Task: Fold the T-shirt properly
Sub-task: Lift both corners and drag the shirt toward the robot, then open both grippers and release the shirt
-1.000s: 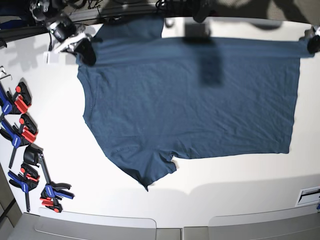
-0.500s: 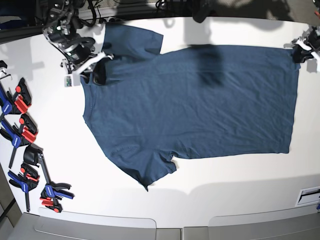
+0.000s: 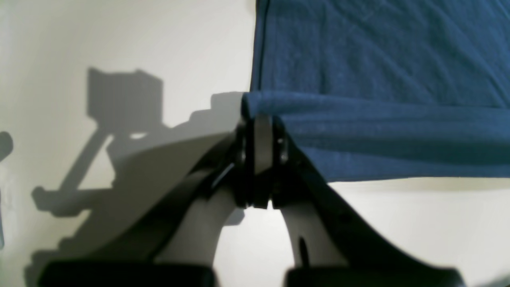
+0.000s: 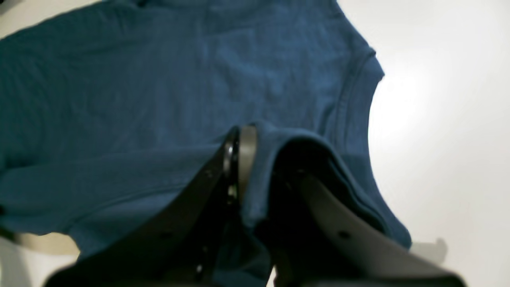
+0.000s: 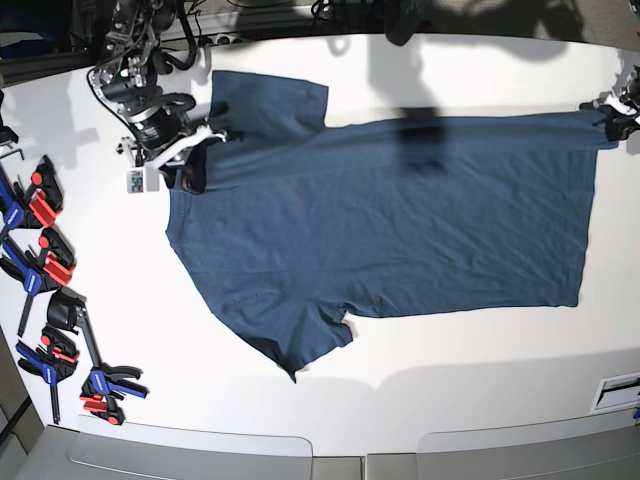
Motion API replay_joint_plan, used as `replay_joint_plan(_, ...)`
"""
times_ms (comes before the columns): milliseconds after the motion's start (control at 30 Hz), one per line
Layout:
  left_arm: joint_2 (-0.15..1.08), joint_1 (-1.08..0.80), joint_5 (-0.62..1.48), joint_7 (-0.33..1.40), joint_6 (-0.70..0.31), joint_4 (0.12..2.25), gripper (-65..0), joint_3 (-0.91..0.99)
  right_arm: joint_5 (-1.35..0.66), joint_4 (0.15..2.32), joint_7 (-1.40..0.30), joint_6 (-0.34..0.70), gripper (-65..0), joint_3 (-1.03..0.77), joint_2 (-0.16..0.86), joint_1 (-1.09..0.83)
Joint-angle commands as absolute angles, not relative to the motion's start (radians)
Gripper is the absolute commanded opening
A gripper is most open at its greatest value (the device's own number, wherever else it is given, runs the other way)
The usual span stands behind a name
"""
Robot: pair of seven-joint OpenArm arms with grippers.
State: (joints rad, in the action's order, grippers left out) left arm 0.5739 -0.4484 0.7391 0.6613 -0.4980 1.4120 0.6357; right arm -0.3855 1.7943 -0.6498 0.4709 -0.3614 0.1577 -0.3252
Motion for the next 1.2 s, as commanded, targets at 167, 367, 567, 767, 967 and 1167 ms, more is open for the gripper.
replay_joint_plan(167, 0.598, -0.446, 0.748, 0.631, -0.497, 1.427, -65.0, 0.646, -0.396, 1.695, -0.605, 0.471, -65.0, -0.366, 0.166, -0.288)
replay_joint_plan(367, 0.598, -0.446, 0.749, 0.627, -0.497, 1.427, -65.0, 0.646, -0.396, 1.621, -0.578, 0.471, -65.0, -0.366, 0.165, -0.277)
replay_joint_plan(567, 0.598, -0.446, 0.75, 0.617, -0.497, 1.427, -65.0, 0.646, -0.396, 1.621, -0.579, 0.471, -57.9, -0.366, 0.166, -0.277)
replay_joint_plan(767, 0.629, -0.446, 0.752, 0.596, -0.496, 1.427, -46.1, 0.647, -0.396, 1.629, -0.588, 0.471, -36.6, -0.38, 0.166, -0.278)
replay_joint_plan(967, 0.692, -0.446, 0.752, 0.597, -0.496, 1.427, -46.2, 0.654, -0.401, 1.686, -0.635, 0.471, -36.6, -0.476, 0.166, -0.278)
replay_joint_plan(1167, 0.699, -0.446, 0.753, 0.597, -0.496, 1.445, -46.2, 0.754, -0.58, 1.738, -0.766, 0.471, -36.6, -0.64, 0.166, -0.298)
